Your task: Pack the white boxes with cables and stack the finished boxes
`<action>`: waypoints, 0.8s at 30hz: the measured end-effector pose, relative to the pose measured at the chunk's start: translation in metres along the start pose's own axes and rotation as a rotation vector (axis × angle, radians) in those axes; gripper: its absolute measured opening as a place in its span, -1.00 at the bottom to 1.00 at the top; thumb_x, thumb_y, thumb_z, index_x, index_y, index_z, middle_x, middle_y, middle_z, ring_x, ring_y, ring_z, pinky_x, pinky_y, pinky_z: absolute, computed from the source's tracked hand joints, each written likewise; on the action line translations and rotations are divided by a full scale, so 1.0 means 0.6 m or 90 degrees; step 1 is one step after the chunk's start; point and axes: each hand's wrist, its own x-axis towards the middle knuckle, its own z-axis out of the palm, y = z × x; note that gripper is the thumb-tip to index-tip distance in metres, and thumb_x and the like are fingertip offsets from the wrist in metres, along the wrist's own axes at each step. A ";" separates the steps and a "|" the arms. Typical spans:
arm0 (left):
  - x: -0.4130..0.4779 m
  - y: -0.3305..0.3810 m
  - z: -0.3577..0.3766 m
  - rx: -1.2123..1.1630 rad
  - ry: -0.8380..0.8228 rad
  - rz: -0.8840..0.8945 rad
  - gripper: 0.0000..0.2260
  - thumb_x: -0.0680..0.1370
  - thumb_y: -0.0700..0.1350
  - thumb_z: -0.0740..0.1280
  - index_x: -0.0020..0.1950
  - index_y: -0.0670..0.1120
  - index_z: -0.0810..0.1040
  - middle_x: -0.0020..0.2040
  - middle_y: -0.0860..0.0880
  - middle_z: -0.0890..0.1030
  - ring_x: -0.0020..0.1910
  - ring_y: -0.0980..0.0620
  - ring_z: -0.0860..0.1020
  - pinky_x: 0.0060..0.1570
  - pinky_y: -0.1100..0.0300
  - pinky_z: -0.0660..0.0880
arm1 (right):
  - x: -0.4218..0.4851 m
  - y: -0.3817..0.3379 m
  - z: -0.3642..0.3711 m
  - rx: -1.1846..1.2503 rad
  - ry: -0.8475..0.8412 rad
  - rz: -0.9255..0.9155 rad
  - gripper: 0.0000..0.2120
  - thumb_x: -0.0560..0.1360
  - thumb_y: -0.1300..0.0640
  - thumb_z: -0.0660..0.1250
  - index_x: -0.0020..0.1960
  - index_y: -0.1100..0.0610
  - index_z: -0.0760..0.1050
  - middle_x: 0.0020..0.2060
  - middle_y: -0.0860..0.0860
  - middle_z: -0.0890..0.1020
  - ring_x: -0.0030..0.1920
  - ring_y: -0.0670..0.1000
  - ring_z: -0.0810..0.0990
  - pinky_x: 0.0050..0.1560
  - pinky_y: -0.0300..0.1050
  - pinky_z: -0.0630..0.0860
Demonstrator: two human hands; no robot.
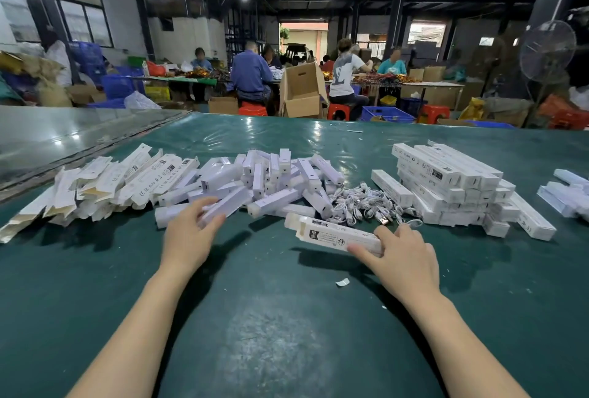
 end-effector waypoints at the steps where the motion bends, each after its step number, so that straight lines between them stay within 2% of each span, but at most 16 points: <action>1: -0.003 0.016 0.000 -0.121 -0.049 0.021 -0.87 0.50 -0.17 0.36 -0.08 0.07 0.54 -0.10 0.03 0.59 -0.29 0.09 0.52 -0.32 0.27 0.47 | 0.000 0.000 0.000 0.010 0.000 -0.001 -0.44 0.37 -0.43 0.06 0.06 -0.03 0.46 -0.05 0.00 0.45 0.12 0.06 0.40 0.05 -0.05 0.29; 3: -0.011 0.039 0.000 -0.227 -0.151 0.043 -0.84 0.48 -0.20 0.38 -0.16 0.09 0.56 -0.35 0.10 0.56 -0.51 0.15 0.41 -0.48 0.37 0.40 | 0.001 0.000 -0.003 0.047 0.011 -0.010 -0.47 0.37 -0.43 0.07 -0.03 -0.03 0.49 -0.16 -0.03 0.43 0.06 0.05 0.44 -0.01 -0.08 0.31; 4: -0.013 0.044 0.002 -0.237 -0.196 0.044 -0.84 0.49 -0.19 0.37 -0.18 0.08 0.59 -0.46 0.09 0.51 -0.56 0.14 0.37 -0.49 0.38 0.37 | 0.002 0.000 -0.004 0.065 0.016 -0.019 -0.49 0.36 -0.43 0.07 -0.10 -0.03 0.49 -0.21 -0.05 0.43 0.01 0.04 0.47 -0.09 -0.10 0.32; 6: -0.018 0.045 0.007 -0.232 -0.247 0.037 -0.86 0.50 -0.18 0.36 -0.18 0.06 0.61 -0.54 0.08 0.40 -0.57 0.11 0.32 -0.49 0.38 0.35 | 0.001 0.000 -0.005 0.084 0.020 -0.042 -0.51 0.36 -0.43 0.07 -0.29 -0.01 0.39 -0.30 -0.09 0.42 -0.11 0.01 0.48 -0.30 -0.15 0.25; 8: -0.018 0.040 0.011 -0.253 -0.247 0.009 -0.90 0.49 -0.17 0.37 -0.19 0.02 0.60 -0.54 0.09 0.38 -0.57 0.11 0.29 -0.50 0.35 0.33 | 0.000 -0.002 -0.007 0.088 0.027 -0.048 -0.47 0.36 -0.44 0.07 -0.39 0.04 0.26 -0.37 -0.08 0.40 -0.22 -0.02 0.43 -0.42 -0.19 0.14; 10: -0.014 0.036 0.010 -0.302 -0.227 -0.025 -0.94 0.47 -0.16 0.39 -0.19 -0.04 0.56 -0.55 0.10 0.37 -0.58 0.12 0.26 -0.52 0.34 0.29 | -0.002 -0.003 -0.011 0.100 0.039 -0.034 -0.41 0.37 -0.46 0.06 -0.43 0.07 0.20 -0.43 -0.06 0.39 -0.29 -0.01 0.40 -0.45 -0.17 0.12; 14: -0.007 0.030 0.006 -0.355 -0.215 -0.041 -0.83 0.48 -0.22 0.36 -0.27 0.00 0.54 -0.56 0.10 0.35 -0.59 0.16 0.21 -0.57 0.37 0.25 | -0.005 -0.003 -0.017 0.138 0.034 -0.026 -0.40 0.24 -0.46 -0.04 -0.44 0.11 0.17 -0.50 -0.04 0.37 -0.37 -0.03 0.38 -0.44 -0.15 0.14; 17: -0.006 0.030 0.006 -0.356 -0.225 -0.045 -0.77 0.48 -0.19 0.35 -0.34 0.08 0.57 -0.55 0.10 0.34 -0.57 0.15 0.20 -0.56 0.37 0.24 | -0.005 -0.002 -0.018 0.144 -0.010 -0.051 -0.41 0.23 -0.45 -0.05 -0.41 0.11 0.21 -0.46 -0.04 0.42 -0.34 -0.05 0.40 -0.42 -0.15 0.18; 22: -0.009 0.026 0.007 -0.275 -0.237 0.011 -0.84 0.47 -0.13 0.40 -0.28 0.10 0.56 -0.53 0.14 0.44 -0.57 0.15 0.27 -0.50 0.38 0.31 | -0.005 -0.003 -0.011 0.168 -0.019 -0.057 -0.37 0.21 -0.49 -0.12 -0.38 0.10 0.23 -0.43 -0.05 0.45 -0.28 0.02 0.45 -0.39 -0.16 0.22; 24: -0.015 0.030 0.014 -0.268 -0.252 0.013 -0.90 0.41 -0.06 0.41 -0.28 0.11 0.55 -0.55 0.11 0.38 -0.57 0.12 0.26 -0.50 0.37 0.29 | -0.005 -0.002 -0.010 0.167 -0.012 -0.048 -0.33 0.15 -0.51 -0.18 -0.40 0.10 0.22 -0.43 -0.04 0.44 -0.29 0.02 0.43 -0.40 -0.15 0.22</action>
